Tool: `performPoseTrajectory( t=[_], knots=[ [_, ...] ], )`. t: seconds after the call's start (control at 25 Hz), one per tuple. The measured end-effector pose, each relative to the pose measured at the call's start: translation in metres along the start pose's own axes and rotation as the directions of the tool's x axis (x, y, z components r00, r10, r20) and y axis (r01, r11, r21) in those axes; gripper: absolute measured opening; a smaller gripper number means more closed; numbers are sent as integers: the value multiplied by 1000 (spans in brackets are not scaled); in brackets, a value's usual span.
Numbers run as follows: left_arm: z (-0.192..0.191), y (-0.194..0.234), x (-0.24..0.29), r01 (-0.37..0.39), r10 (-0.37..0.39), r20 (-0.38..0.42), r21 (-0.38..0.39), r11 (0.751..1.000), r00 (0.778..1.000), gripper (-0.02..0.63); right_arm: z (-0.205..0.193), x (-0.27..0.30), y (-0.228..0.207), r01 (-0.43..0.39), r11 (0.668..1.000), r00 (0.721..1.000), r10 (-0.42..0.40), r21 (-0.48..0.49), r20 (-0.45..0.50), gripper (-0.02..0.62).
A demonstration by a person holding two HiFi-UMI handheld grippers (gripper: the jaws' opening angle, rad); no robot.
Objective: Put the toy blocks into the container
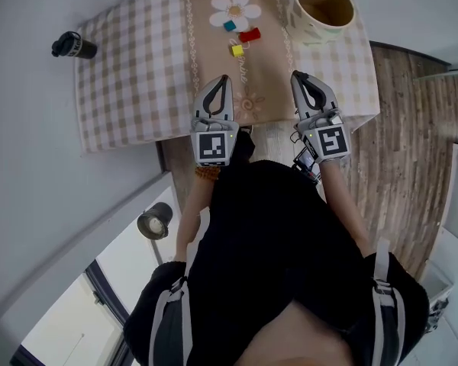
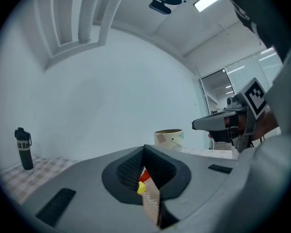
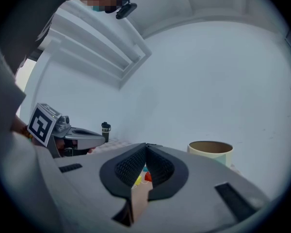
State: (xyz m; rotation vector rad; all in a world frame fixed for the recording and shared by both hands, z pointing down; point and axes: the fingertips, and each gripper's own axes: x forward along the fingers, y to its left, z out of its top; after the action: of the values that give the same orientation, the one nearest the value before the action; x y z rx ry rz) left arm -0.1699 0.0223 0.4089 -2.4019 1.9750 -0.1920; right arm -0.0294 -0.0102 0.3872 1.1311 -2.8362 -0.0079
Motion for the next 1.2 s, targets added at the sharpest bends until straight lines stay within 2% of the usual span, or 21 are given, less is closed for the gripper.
performPoseTrajectory(
  t=[0.16,0.24,0.48,0.68,0.84,0.92,1.2],
  knots=[
    [-12,6,21,40,-40,-32,9,999,999,2,0,13,-11,18,1000,1000,-18,-3,-8,6],
    [-20,8,31,64,-63,-55,14,998,996,40,2,19,-14,26,1000,1000,-26,-8,-8,6],
    [-54,12,57,149,-141,-153,44,988,978,95,-2,29,-23,72,997,997,-72,-3,-22,6],
    [-82,13,73,236,-219,-226,50,970,949,146,-10,36,-27,114,993,993,-114,2,-44,6],
    [-104,15,83,295,-281,-268,15,955,921,147,-12,48,-26,140,990,988,-140,-11,-59,6],
    [-111,16,85,327,-315,-277,-1,945,908,184,-13,54,-22,151,988,986,-153,-26,-65,6],
    [-124,24,99,407,-391,-293,-6,913,873,202,-23,72,-5,137,988,985,-144,-75,-96,6]
  ],
)
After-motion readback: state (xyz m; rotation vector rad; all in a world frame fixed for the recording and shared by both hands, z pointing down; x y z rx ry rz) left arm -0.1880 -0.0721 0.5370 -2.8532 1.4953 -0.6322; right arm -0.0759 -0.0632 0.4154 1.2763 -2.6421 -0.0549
